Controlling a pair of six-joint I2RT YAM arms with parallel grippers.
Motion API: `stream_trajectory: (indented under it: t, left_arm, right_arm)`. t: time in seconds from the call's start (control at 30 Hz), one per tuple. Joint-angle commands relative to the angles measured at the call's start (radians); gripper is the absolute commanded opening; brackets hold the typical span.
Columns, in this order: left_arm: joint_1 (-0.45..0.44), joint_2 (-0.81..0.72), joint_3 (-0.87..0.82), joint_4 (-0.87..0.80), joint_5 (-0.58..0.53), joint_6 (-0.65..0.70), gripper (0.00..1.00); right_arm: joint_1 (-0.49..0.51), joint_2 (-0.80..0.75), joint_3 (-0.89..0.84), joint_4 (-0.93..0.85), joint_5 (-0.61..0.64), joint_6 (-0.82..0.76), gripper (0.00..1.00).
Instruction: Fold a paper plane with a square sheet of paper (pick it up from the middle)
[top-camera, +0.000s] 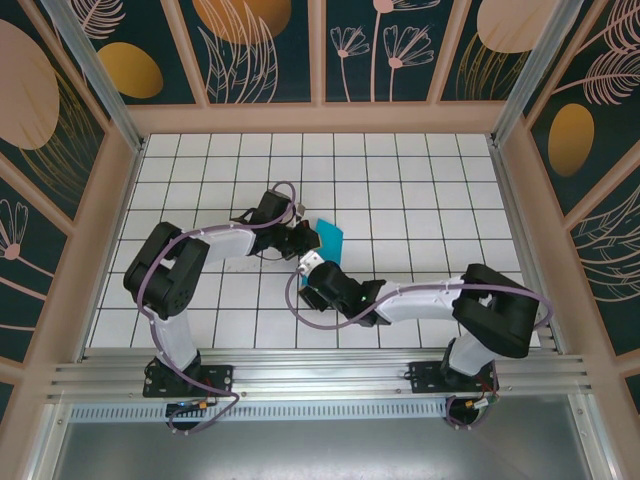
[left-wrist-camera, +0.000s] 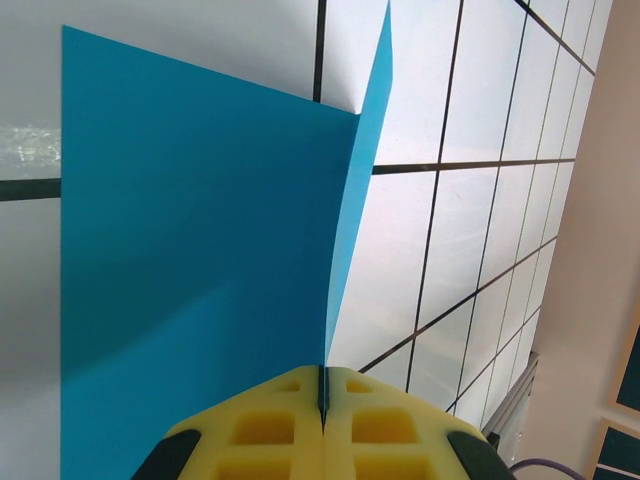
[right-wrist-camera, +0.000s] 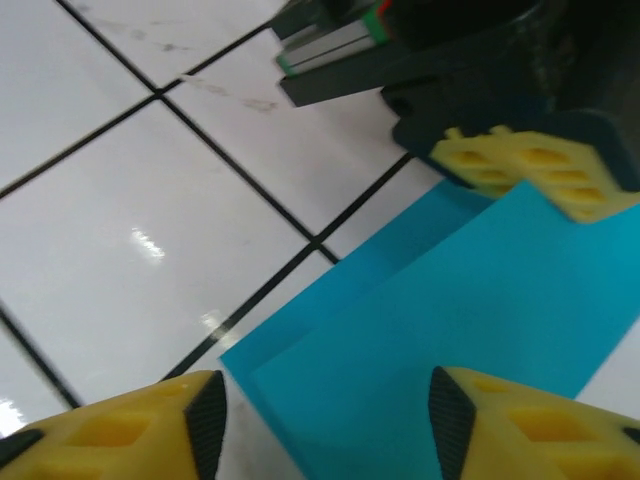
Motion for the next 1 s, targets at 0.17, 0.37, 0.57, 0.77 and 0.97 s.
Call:
stream_trajectory:
  t: [0.17,0.37,0.57,0.77,0.97]
  left_arm:
    - [0.001,0.022,0.032,-0.028,0.004,0.013,0.08]
    - [0.002,0.032,0.039,-0.032,0.005,0.016,0.08]
    - [0.001,0.04,0.041,-0.036,0.004,0.02,0.09]
    - [0.002,0.044,0.052,-0.045,0.003,0.029,0.13]
    - [0.002,0.007,0.053,-0.084,-0.058,0.049,0.3]
  right_arm:
    - [0.029,0.015,0.024,0.04,0.128,-0.01,0.48]
    - [0.029,0.009,0.017,0.019,0.144,0.0,0.37]
    - [0.031,-0.012,0.006,0.02,0.127,0.02,0.22]
    - [0.03,-0.006,0.025,-0.021,0.14,0.048,0.08]
    - [0.027,0.011,0.049,-0.057,0.138,0.104,0.01]
